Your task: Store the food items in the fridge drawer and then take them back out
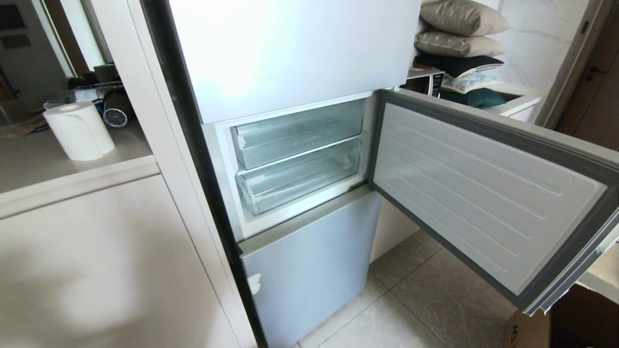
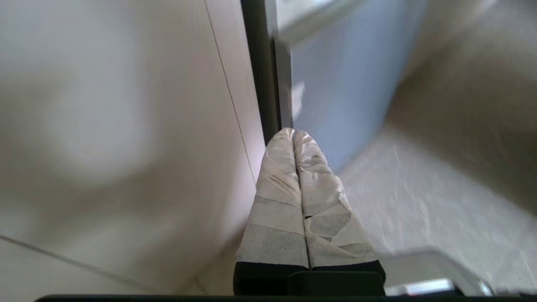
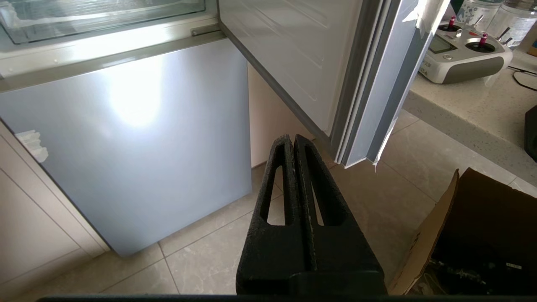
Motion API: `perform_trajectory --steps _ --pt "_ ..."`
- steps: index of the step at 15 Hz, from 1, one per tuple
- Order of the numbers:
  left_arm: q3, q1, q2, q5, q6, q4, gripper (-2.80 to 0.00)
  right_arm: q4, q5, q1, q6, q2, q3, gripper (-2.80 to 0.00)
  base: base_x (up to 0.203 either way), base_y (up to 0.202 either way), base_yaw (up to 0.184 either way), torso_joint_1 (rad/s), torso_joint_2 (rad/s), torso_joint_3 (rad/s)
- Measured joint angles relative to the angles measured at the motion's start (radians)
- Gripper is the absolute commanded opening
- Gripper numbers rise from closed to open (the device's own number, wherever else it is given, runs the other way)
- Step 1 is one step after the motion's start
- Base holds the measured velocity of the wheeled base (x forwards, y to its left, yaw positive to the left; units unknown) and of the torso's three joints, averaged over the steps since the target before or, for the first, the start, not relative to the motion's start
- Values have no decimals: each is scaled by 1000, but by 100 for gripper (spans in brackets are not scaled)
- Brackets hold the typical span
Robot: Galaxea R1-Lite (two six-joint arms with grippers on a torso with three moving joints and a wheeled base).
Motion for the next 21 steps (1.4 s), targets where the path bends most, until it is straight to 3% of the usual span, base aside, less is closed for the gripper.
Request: perform_trajectory --steps 3,8,21 --pt "24 12 -78 38 -49 -70 -280 0 0 1 0 0 0 -280 0 0 0 0 0 0" --pt "29 15 -107 41 -58 -78 -280 0 0 0 0 0 0 -280 0 0 0 0 0 0" --pt "29 15 -110 41 -76 -78 -280 0 0 0 0 0 0 -280 2 -8 171 1 3 2"
